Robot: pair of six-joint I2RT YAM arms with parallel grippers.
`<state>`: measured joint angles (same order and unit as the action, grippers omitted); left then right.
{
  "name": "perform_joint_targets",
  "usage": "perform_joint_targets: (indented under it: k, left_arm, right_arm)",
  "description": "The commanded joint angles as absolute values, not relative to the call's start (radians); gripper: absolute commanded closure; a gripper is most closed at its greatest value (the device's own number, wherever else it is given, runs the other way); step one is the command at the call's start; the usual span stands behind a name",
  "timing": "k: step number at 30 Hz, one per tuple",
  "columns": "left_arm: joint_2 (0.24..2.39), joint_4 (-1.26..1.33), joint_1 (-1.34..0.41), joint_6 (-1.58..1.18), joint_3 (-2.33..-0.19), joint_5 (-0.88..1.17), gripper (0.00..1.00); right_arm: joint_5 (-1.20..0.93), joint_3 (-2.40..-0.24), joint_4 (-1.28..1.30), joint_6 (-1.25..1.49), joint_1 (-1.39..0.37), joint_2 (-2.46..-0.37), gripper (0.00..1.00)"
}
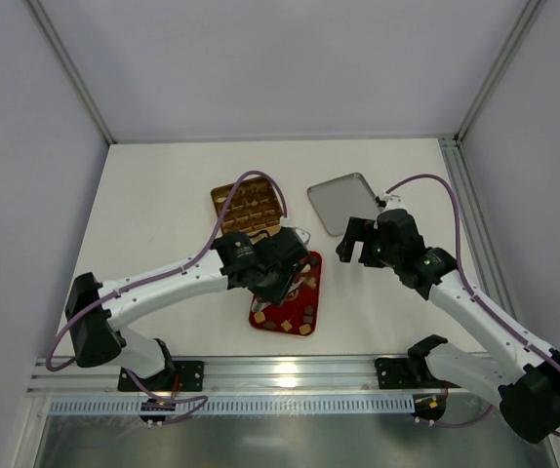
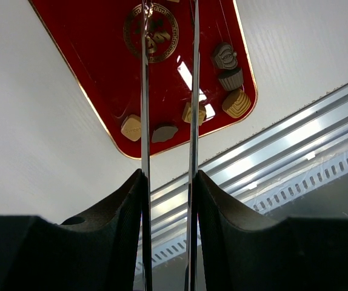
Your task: Pack the chocolate
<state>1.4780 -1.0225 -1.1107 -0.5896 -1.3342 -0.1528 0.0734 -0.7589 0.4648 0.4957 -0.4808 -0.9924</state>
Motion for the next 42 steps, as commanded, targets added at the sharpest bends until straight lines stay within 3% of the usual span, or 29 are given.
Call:
perform_joint_targets:
  k: [1,29,42]
  left_arm:
    - [1.485,-0.979,-1.115,-0.569,-1.342,-0.15,0.62]
    - [1.508,-0.963,-1.115,-0.574,-1.305,-0.179,0.67]
    - [1.493,-0.995,-1.115,-0.561,-1.357,-0.193,0.8]
  right_arm:
    - [0.095,-0.765,0.454,0.499,-0.483,-0.966,0.0]
    - [0.098,-0.762,0.462,0.497,-0.483,-0.956,0.0]
    - [0.1,-0.775,0.466,0.494,-0.483,-0.962,0.0]
